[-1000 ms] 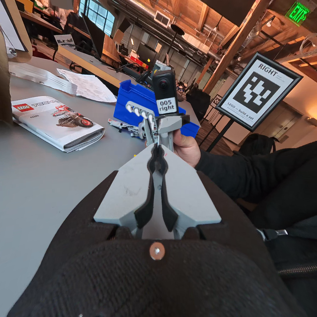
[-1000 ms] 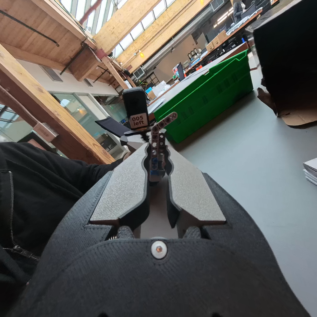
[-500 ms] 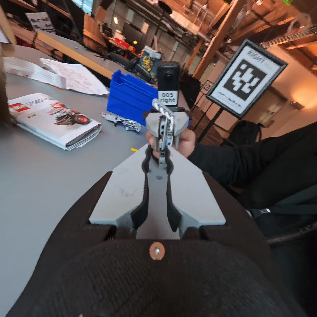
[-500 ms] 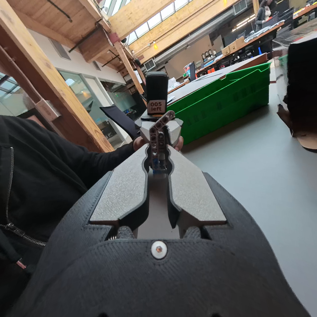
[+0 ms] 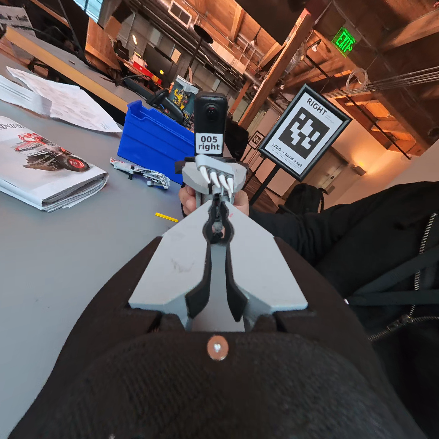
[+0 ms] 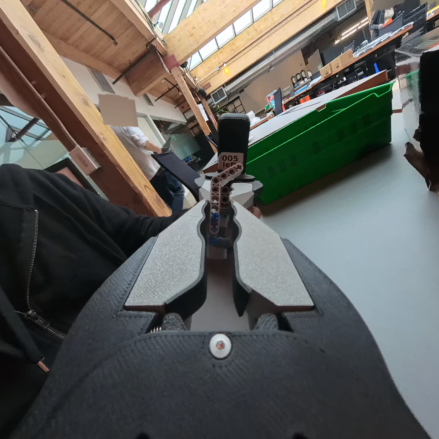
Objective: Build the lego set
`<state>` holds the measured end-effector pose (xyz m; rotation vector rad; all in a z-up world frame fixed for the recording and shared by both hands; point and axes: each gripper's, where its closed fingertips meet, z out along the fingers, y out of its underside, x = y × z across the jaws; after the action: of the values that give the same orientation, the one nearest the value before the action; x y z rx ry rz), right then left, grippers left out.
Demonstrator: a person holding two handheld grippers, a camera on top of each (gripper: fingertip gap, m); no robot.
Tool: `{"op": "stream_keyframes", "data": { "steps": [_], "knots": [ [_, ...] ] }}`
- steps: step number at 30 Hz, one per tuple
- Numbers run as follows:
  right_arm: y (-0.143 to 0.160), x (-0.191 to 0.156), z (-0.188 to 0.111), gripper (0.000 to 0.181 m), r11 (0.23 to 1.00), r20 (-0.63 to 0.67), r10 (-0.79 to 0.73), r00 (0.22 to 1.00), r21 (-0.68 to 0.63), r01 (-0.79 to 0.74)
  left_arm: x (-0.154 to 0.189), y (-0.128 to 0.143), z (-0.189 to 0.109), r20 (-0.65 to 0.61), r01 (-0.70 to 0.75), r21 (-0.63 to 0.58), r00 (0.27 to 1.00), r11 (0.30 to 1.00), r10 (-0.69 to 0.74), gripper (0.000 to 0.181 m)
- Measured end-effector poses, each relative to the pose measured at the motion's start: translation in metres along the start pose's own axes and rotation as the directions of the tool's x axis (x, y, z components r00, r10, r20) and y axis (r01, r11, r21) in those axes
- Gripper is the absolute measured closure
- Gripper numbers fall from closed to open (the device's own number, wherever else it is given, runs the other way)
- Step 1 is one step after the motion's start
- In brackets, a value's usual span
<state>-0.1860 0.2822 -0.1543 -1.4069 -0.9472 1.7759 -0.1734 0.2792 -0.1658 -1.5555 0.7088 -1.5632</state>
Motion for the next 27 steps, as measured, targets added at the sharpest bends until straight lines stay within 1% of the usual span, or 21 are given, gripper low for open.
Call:
{"op": "stream_keyframes", "data": {
  "steps": [4,6,7,9,11,12,14,16,18,19,20,21,22,23,27],
  "knots": [
    [-0.004,-0.003,-0.002,0.167,1.0,0.014,0.006,1.0,0.016,-0.006,0.004,-0.005,-0.001,0.012,-0.062,0.041,0.998,0.997,0.061,0.181],
    [-0.012,-0.005,-0.01,0.162,0.999,0.016,-0.011,1.0,0.044,0.01,0.006,-0.011,-0.005,-0.008,-0.061,0.082,0.998,0.995,0.061,0.181],
    [-0.015,-0.005,-0.015,0.162,0.998,0.003,-0.014,1.0,0.061,0.014,0.003,-0.014,-0.009,0.003,-0.073,0.11,0.997,0.991,0.073,0.181],
    [-0.016,-0.006,-0.022,0.165,0.997,-0.012,-0.027,1.0,0.071,0.028,0.01,-0.022,-0.015,-0.033,-0.094,0.163,0.994,0.982,0.101,0.181],
    [-0.01,-0.011,-0.019,0.161,0.998,-0.013,-0.059,0.998,0.032,0.059,0.024,-0.028,-0.017,-0.056,-0.183,0.204,0.979,0.962,0.198,0.181],
    [-0.008,-0.017,-0.016,0.16,0.997,-0.005,-0.08,0.997,0.019,0.08,0.033,-0.031,-0.017,-0.061,-0.255,0.223,0.96,0.941,0.274,0.181],
    [-0.011,-0.032,-0.011,0.16,0.989,0.007,-0.146,0.989,0.041,0.145,0.055,-0.032,-0.019,-0.064,-0.421,0.263,0.89,0.868,0.451,0.181],
    [-0.013,-0.047,-0.008,0.16,0.975,0.01,-0.221,0.975,0.036,0.22,0.067,-0.029,-0.019,-0.067,-0.513,0.274,0.834,0.814,0.548,0.181],
    [-0.01,-0.064,-0.004,0.159,0.956,0.045,-0.295,0.954,0.01,0.295,0.076,-0.027,-0.019,-0.077,-0.561,0.298,0.793,0.773,0.605,0.181],
    [-0.008,-0.071,-0.003,0.159,0.943,0.055,-0.332,0.942,-0.008,0.332,0.08,-0.027,-0.019,-0.074,-0.597,0.315,0.76,0.738,0.646,0.181],
    [-0.007,-0.074,-0.003,0.158,0.929,0.047,-0.369,0.928,-0.021,0.37,0.082,-0.026,-0.019,-0.06,-0.635,0.324,0.726,0.701,0.685,0.181],
    [-0.007,-0.074,-0.002,0.161,0.913,0.021,-0.405,0.914,-0.035,0.406,0.084,-0.024,-0.019,-0.053,-0.666,0.335,0.693,0.667,0.719,0.181],
    [-0.008,-0.074,-0.002,0.163,0.9,-0.004,-0.434,0.901,-0.049,0.434,0.084,-0.024,-0.019,-0.049,-0.684,0.337,0.673,0.647,0.738,0.181],
    [-0.008,-0.074,-0.001,0.161,0.888,-0.017,-0.458,0.889,-0.063,0.456,0.084,-0.024,-0.019,-0.045,-0.691,0.335,0.667,0.64,0.744,0.181],
    [-0.009,-0.073,-0.001,0.167,0.859,-0.05,-0.509,0.859,-0.083,0.504,0.085,-0.022,-0.019,-0.045,-0.71,0.337,0.643,0.618,0.764,0.181]
  ]
}}
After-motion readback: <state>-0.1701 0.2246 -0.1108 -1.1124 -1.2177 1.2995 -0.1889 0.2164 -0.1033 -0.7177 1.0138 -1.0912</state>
